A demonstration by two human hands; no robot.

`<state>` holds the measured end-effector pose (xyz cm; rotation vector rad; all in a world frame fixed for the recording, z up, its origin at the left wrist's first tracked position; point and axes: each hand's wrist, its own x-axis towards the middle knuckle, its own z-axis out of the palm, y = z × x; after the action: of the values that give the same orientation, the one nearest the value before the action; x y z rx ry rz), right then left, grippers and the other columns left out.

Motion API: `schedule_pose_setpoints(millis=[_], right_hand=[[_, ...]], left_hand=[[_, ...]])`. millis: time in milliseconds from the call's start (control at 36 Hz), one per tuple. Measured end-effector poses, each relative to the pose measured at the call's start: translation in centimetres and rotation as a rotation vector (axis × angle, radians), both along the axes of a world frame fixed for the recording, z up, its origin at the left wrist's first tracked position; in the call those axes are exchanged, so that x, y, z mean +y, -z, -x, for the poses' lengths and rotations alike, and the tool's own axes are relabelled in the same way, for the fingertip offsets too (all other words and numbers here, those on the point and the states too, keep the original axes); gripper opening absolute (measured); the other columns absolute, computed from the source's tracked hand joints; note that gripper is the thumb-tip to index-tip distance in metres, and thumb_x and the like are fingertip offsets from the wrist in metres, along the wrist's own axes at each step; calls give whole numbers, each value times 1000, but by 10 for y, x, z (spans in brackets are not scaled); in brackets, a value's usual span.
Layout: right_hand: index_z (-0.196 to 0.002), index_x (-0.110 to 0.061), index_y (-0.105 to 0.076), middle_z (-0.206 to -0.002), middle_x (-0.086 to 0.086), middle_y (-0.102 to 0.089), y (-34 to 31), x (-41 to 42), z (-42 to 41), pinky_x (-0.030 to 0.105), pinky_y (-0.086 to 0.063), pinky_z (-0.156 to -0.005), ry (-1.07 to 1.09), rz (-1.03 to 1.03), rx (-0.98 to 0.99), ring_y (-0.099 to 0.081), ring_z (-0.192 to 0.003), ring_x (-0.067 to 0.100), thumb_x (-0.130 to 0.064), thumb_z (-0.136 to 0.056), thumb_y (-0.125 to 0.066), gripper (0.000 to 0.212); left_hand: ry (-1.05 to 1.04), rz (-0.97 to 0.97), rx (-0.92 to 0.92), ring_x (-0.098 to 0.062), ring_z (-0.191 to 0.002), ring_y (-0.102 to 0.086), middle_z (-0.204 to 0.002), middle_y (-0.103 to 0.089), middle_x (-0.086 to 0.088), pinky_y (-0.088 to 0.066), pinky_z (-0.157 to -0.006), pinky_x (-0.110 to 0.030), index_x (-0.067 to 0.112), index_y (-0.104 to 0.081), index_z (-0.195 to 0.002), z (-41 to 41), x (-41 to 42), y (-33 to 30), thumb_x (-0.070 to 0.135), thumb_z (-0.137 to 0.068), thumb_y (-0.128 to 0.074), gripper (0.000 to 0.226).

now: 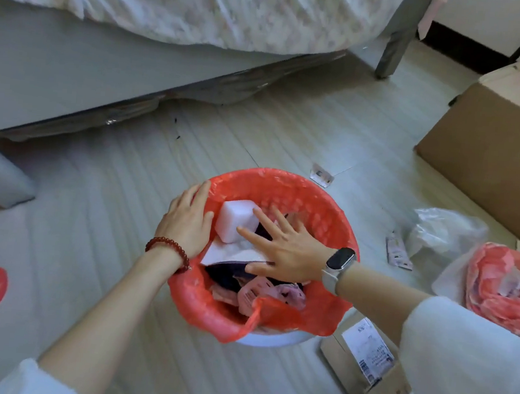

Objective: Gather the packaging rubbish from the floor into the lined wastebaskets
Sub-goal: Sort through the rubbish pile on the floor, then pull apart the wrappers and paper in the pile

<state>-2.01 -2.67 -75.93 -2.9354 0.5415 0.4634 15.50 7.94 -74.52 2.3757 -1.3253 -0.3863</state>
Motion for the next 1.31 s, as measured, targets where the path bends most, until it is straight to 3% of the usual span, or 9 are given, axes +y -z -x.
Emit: schedule_pose_setpoints(millis=[56,139,278,472,639,694,861,972,1306], right_hand=[[-145,-40,-1,-156,13,9,14,3,-5,63,-29,-101,-26,34,64,-11,-138,46,-67,-88,-27,69],[-138,-39,-37,-147,23,-31,24,10,-13,56,-50,-76,-3,69,222,-47,-115,54,-72,-74,-53,74],[-145,-41,5,-156,2,14,51,4,-8,63,-22,-107,-9,-88,280,5,-141,42,-66,-82,-46,84],[-144,-44,3,-157,-4,-1,-24,-5,6,57,-15,-113,-30,-242,158,4,-144,29,-72,-72,-52,94],[-138,-21,-41,-139,1,-48,-79,-25,36,29,-31,-106,131,-282,-230,-39,-129,18,-38,-94,-46,47],[-131,-19,-50,-132,0,-55,-91,-35,56,31,-39,-100,215,-251,-279,-49,-121,19,-30,-95,-45,38],[-118,-18,-61,-116,-5,-65,-111,-64,159,10,-35,-78,452,-171,-377,-59,-105,12,-27,-95,-47,28],[-119,-15,-60,-117,0,-65,-115,-71,250,22,-43,-90,663,-166,-373,-60,-104,16,-24,-95,-47,28],[-110,-9,-64,-108,6,-66,-7,1,532,29,-43,-84,1283,-110,-389,-60,-100,22,-18,-92,-51,25]], left_hand=[[-24,17,13,-26,-134,-29,-150,-26,-2,-29,-108,-38,20,-20,-145,0,1,0,18,-95,-38,54],[-34,24,23,-25,-132,-33,-148,-27,0,-32,-106,-38,23,-20,-145,1,2,0,19,-95,-37,53],[-27,17,12,-26,-131,-33,-148,-26,-2,-35,-104,-41,24,-20,-145,0,4,0,21,-93,-42,56],[-46,89,-95,-27,-132,-32,-145,-35,-8,-25,-108,-44,17,-42,-135,10,-8,-21,19,-90,-48,45],[61,210,-55,-28,-124,-41,-134,-46,-8,-31,-105,-42,12,-53,-125,38,-39,-51,15,-90,-49,35],[110,255,-45,-29,-119,-46,-127,-52,-9,-36,-102,-41,10,-56,-120,53,-55,-60,13,-89,-50,32],[300,336,1,-27,-116,-48,-122,-54,-10,-38,-100,-37,10,-57,-118,137,-111,-84,11,-88,-48,31],[463,330,22,-26,-118,-46,-124,-53,-8,-38,-99,-37,13,-55,-120,222,-146,-85,13,-89,-47,32],[1061,-88,62,-26,-116,-47,-130,-47,-9,-41,-95,-36,13,-46,-129,476,-168,4,22,-92,-45,38]])
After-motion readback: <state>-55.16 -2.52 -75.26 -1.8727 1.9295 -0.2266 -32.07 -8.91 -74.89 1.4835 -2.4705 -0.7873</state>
